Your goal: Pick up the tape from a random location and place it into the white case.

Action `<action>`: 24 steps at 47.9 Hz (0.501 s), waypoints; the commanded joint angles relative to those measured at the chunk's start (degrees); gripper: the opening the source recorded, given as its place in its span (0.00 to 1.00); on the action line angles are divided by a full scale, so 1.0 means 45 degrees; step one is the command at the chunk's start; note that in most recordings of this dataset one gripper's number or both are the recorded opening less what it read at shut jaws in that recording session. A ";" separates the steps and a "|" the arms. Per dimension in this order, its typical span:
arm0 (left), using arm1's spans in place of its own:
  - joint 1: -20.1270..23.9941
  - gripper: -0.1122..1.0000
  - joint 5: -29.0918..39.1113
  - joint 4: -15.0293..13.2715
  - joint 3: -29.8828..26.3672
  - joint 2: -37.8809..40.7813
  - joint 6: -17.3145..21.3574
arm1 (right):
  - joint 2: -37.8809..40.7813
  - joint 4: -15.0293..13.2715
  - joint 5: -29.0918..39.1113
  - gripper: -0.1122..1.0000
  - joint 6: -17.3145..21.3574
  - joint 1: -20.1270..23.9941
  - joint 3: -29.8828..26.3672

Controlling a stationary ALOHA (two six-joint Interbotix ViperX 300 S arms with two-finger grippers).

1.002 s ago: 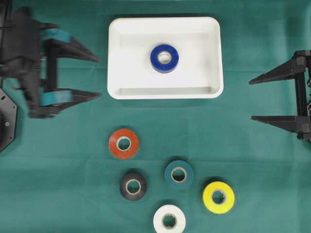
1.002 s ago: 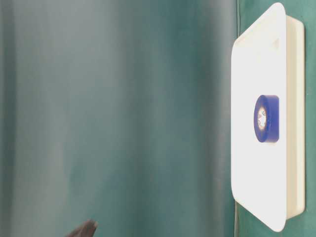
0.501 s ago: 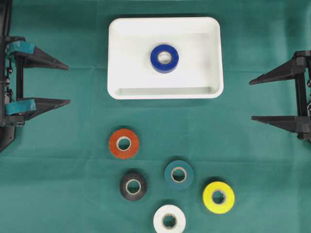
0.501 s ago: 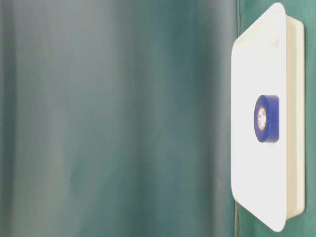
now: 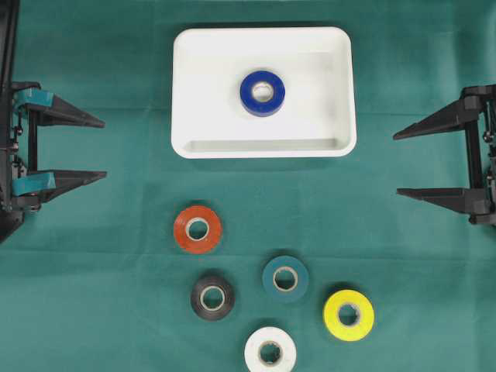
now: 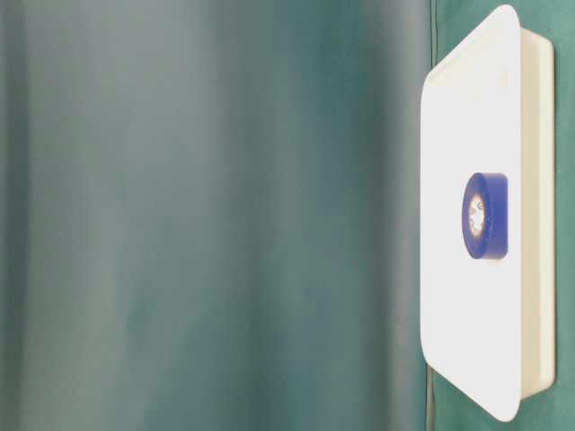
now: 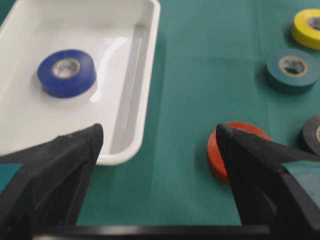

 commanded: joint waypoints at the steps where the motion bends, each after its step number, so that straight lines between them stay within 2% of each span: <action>1: 0.0039 0.96 -0.0137 -0.0020 -0.0156 0.0039 0.0000 | 0.0039 0.0020 -0.0039 0.90 0.0020 -0.0020 -0.0156; 12: 0.0020 0.96 -0.0137 -0.0020 -0.0156 0.0000 -0.0020 | 0.0059 0.0078 -0.0020 0.90 0.0234 0.0176 -0.0176; 24: 0.0039 0.96 -0.0137 -0.0020 -0.0176 0.0000 -0.0020 | 0.0098 0.0098 0.0039 0.90 0.0508 0.1875 -0.0234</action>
